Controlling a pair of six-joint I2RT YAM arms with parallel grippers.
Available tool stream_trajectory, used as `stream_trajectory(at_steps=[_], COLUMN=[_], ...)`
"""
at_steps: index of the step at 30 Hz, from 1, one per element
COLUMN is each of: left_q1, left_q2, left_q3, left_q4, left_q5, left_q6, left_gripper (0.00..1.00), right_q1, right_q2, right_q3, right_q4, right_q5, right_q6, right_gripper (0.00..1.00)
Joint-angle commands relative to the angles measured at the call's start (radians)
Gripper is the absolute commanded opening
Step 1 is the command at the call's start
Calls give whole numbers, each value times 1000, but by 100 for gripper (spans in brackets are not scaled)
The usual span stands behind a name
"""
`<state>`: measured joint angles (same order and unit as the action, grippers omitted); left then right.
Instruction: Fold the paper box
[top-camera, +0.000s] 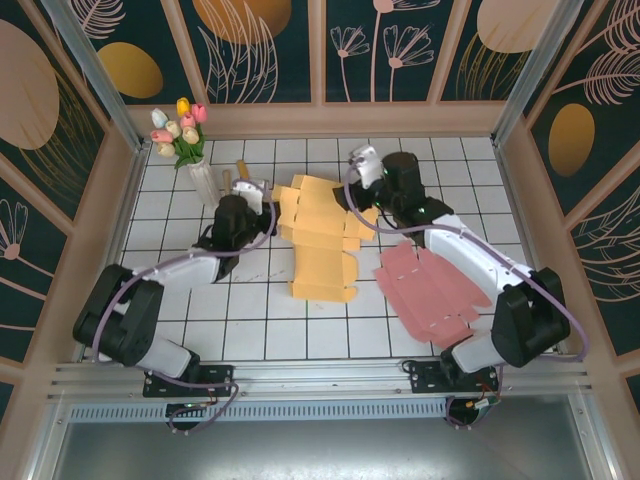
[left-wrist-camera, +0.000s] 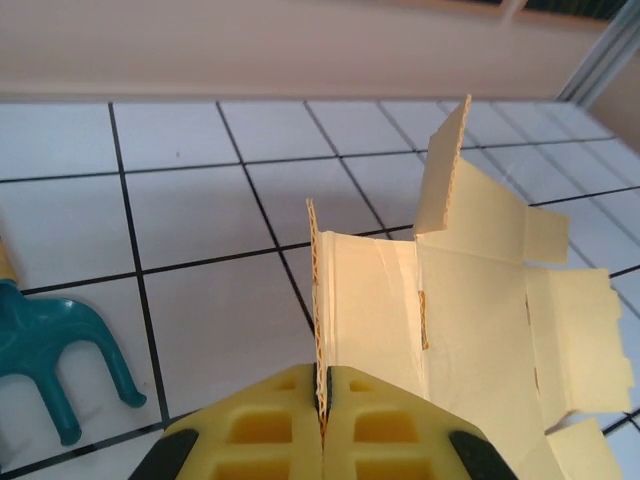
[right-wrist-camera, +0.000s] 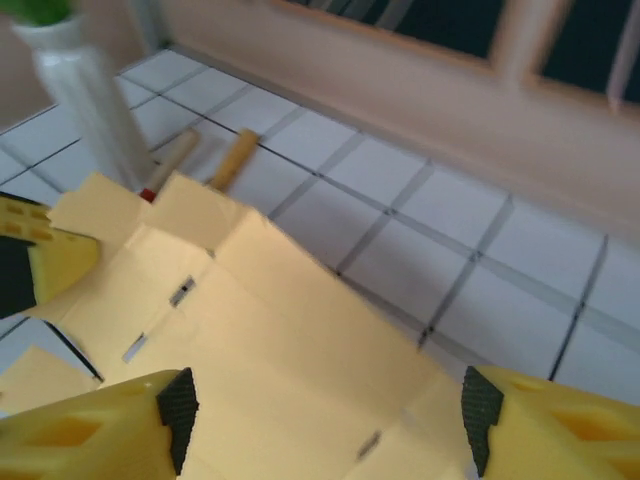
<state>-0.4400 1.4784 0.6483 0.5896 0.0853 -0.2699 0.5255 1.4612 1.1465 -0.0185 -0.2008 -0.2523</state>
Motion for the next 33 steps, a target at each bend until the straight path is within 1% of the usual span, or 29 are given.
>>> stream_trajectory(at_steps=[1,2,3,4,5,6,9,11,12,16,19,26,33], left_q1=[-8,-9,-11,-11,-13,-14,-13,-14,-13,-14,-13,-15,-16], left_q2=[-45,-62,-77,-88,-97,-106,-106,-99,-94,-67,-50,-42,-41], left_q3=[-137,-176,-215,-241,-269,-298,-368,-392,-395,-405,-417,-425,-429], left_q4=[274,334,386,420,460,505,644,706,716,754,791,812,817], left_q5=[29,36,47,54,62,70,59,62,57,78,78,75,67], left_q6=[17,21,29,36,55,74,86,92,93,90,89,92,89], left_gripper=[0,0,0,0,0,0,0,0,0,0,0,0,0], right_q1=[11,10,11,13,16,16,16,16,16,16,16,16,16], right_q2=[62,79,94,107,117,122,128,145,163,239,294,362,387], right_q3=[169,204,240,272,292,308,326,353,374,458,527,631,682], right_q4=[-216,-290,-365,-426,-493,-534,-572,-635,-671,-811,-923,-977,-935], right_q5=[-163,-212,-251,-276,-285,-276,-241,-230,-219,-167,-157,-139,-41], right_q6=[-288,-372,-495,-577,-703,-775,-849,-893,-903,-931,-956,-951,-911], right_gripper=[54,42,33,27,22,21,24,26,29,32,35,35,36])
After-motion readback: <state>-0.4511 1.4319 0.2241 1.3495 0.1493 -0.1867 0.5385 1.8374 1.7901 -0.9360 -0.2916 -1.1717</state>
